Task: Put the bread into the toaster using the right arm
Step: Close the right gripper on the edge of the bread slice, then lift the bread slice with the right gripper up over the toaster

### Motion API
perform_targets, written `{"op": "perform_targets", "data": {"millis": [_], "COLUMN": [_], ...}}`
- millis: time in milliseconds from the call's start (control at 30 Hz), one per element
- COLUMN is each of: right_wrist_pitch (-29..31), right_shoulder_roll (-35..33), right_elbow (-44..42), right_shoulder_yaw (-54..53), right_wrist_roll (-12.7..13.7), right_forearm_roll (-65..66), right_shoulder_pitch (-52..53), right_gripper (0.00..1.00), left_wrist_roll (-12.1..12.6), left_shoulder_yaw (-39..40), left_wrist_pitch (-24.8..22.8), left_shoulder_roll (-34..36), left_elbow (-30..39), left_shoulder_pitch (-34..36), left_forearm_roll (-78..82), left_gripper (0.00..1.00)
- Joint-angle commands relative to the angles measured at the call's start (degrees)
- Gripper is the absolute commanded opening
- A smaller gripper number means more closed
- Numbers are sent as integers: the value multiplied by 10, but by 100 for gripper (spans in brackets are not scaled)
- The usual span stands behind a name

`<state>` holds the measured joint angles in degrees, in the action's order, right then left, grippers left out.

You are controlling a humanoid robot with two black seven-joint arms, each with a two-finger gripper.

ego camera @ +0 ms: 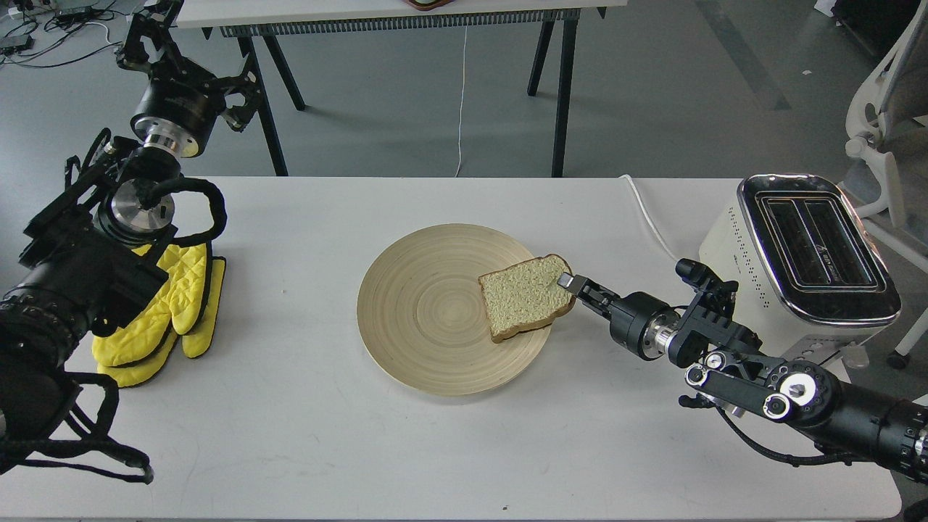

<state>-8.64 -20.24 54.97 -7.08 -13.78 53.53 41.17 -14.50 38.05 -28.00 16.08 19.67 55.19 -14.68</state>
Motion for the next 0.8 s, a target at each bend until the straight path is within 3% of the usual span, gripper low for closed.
{"op": "perform_targets", "data": {"millis": [0, 367, 500, 767], "right_wrist_pitch": [-1, 1, 6, 8], "right_shoulder_roll": [-23, -319, -424, -542], "right_elbow": [28, 202, 233, 254], "right_shoulder_yaw": [-7, -7, -7, 8], "right_wrist_roll": [-1, 0, 16, 18], "right_forearm_roll": [-1, 48, 104, 114], "right_shoulder_pitch": [21, 145, 152, 135], "right_gripper": [9, 9, 9, 10], "left_wrist_roll": [0, 1, 1, 1], "left_shoulder_yaw": [1, 0, 0, 0], "left_wrist_pitch": [0, 0, 0, 0], "left_shoulder_roll": [-1, 0, 0, -1], "left_elbow": [0, 0, 0, 0], "left_shoulder_pitch": [0, 0, 0, 0], "left_forearm_roll": [0, 1, 1, 1], "left_gripper": [100, 100, 100, 100]}}
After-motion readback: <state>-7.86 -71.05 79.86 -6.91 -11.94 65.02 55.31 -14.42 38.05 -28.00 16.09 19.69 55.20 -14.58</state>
